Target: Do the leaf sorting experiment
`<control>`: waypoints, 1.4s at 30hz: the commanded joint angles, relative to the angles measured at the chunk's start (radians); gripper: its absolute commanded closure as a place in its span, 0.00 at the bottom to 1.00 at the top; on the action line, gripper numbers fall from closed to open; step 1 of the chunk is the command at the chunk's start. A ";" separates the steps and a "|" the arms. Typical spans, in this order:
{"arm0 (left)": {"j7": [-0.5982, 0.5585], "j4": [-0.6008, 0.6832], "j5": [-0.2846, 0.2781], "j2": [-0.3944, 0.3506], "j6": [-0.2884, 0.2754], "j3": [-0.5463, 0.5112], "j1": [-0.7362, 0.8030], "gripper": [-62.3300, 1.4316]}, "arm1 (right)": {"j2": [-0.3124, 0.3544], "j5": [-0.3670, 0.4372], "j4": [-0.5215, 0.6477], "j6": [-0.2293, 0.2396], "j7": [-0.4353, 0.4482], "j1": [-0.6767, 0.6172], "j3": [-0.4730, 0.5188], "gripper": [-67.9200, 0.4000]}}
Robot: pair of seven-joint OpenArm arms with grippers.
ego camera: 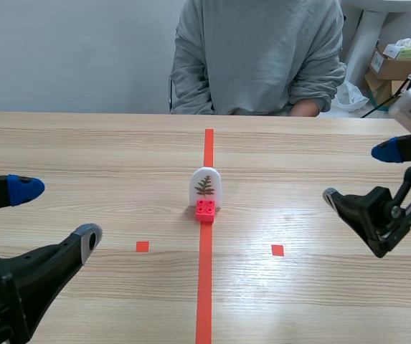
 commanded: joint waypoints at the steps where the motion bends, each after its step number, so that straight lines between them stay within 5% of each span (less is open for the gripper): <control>1: -0.014 0.021 -0.009 0.005 -0.002 -0.004 0.002 0.03 | 0.033 0.011 -0.051 0.019 0.008 0.073 -0.043 0.18; 9: -0.023 0.021 -0.009 0.005 -0.002 -0.004 0.002 0.03 | 0.030 0.008 -0.331 0.086 0.016 0.457 -0.330 0.18; 22: -0.022 0.021 -0.005 0.005 0.003 -0.025 0.002 0.03 | -0.239 -0.117 -0.763 0.130 0.084 0.862 -0.693 0.18; 32: -0.022 0.021 -0.005 0.005 0.003 -0.031 0.002 0.03 | -0.400 -0.211 -0.999 0.122 0.175 0.947 -0.762 0.18; 42: -0.022 0.021 -0.005 0.005 0.003 -0.031 0.002 0.03 | -0.418 -0.251 -1.091 0.103 0.251 0.951 -0.762 0.18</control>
